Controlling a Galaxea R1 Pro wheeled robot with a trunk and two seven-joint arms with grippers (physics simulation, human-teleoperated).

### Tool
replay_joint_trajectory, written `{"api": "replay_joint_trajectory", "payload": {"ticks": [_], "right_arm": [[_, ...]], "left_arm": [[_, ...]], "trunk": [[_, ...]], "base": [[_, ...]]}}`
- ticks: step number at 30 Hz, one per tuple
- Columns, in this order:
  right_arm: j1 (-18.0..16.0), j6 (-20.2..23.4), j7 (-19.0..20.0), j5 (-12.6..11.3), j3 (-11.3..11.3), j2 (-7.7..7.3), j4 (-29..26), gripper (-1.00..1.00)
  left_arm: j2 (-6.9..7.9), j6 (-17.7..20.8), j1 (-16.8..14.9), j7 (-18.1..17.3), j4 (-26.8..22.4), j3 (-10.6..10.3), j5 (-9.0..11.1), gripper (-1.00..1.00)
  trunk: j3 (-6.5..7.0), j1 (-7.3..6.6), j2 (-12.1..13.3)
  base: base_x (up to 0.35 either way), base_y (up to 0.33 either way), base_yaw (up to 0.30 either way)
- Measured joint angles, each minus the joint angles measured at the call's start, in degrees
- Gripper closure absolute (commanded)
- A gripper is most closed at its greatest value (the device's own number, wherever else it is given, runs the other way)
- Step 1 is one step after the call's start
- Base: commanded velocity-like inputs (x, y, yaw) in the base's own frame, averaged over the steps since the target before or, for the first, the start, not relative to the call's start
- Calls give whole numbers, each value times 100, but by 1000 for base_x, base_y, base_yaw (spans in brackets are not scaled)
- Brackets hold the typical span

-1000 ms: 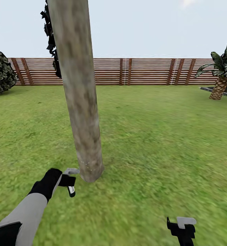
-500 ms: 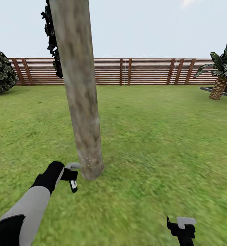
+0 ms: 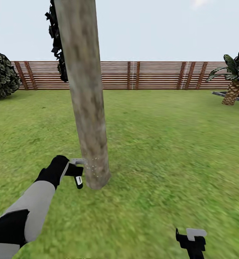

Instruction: In the garden, pick up the pesticide atomizer on the floor and spray pesticide onto both trees until each tree trunk is fully covered.

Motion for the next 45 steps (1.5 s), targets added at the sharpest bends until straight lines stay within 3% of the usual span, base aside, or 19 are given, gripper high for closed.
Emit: {"api": "replay_joint_trajectory", "payload": {"ticks": [4, 11, 20, 45], "right_arm": [[0, 0, 0, 0, 0, 0, 0, -100], [0, 0, 0, 1, -5, 0, -5, -100], [0, -2, -11, 1, -2, -18, 0, -100], [0, -2, -11, 1, 4, -3, 0, -100]], "left_arm": [[-133, -12, -21, 8, 0, -4, -70, 100], [265, 44, -95, 4, 1, -8, -89, 100], [145, 25, -38, 17, 1, -170, -69, 100], [143, -18, -36, 61, 18, -178, -63, 100]], "trunk": [[0, 0, 0], [0, 0, 0], [0, 0, 0], [0, 0, 0]], "base": [[0, 0, 260], [0, 0, 86], [0, -219, 2], [75, -273, 0]]}}
